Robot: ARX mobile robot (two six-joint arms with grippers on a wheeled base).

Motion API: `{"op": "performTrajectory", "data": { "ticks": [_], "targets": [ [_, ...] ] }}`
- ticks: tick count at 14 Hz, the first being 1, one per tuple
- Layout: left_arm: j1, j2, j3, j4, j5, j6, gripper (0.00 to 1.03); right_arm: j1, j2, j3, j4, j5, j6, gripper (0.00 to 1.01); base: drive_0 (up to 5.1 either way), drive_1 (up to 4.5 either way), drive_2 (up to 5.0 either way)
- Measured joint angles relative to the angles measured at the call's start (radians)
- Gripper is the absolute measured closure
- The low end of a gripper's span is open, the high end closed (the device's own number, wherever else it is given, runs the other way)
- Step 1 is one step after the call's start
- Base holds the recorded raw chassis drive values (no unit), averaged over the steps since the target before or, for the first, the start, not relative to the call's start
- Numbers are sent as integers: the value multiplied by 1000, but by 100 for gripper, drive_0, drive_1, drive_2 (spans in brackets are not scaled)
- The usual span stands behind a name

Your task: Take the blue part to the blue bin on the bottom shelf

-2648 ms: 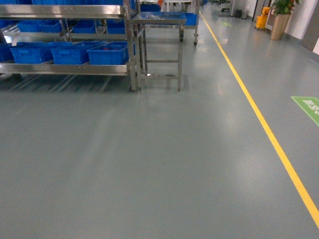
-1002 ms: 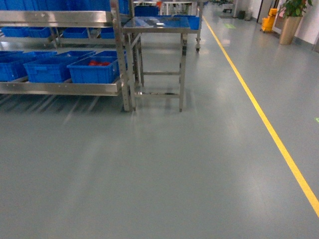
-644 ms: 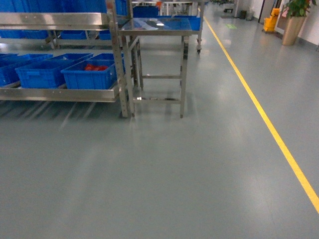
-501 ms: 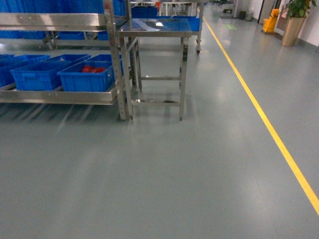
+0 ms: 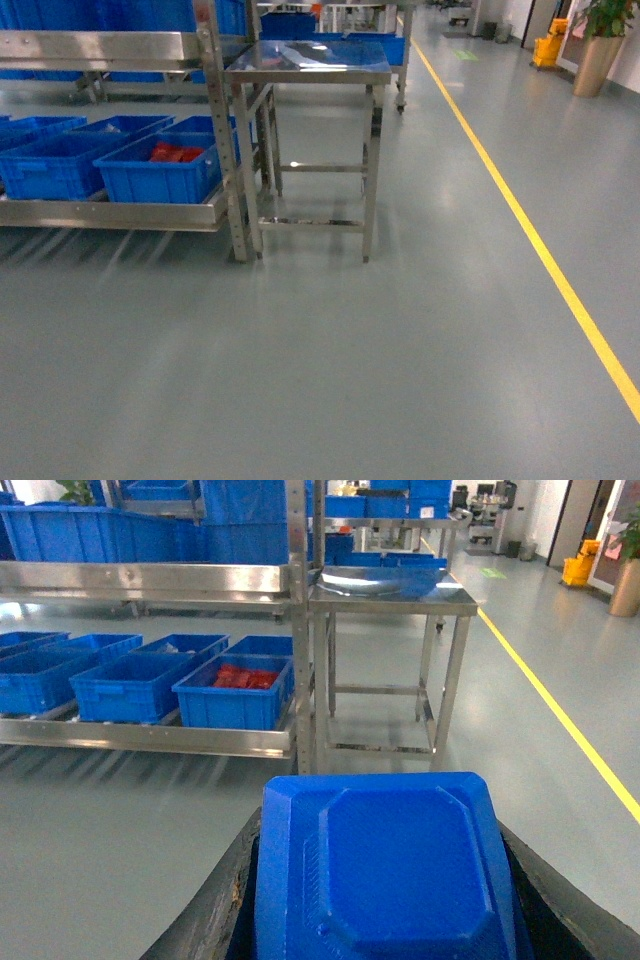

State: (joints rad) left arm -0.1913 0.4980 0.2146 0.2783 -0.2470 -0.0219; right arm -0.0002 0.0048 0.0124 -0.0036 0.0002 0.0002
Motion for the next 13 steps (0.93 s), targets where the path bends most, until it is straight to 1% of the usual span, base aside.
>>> {"op": "performTrajectory", "data": {
  "ticks": [13],
  "targets": [
    [0,0,0,0,0,0,59,0,0,0,0,0,0,3,4,436,-428]
  ]
}}
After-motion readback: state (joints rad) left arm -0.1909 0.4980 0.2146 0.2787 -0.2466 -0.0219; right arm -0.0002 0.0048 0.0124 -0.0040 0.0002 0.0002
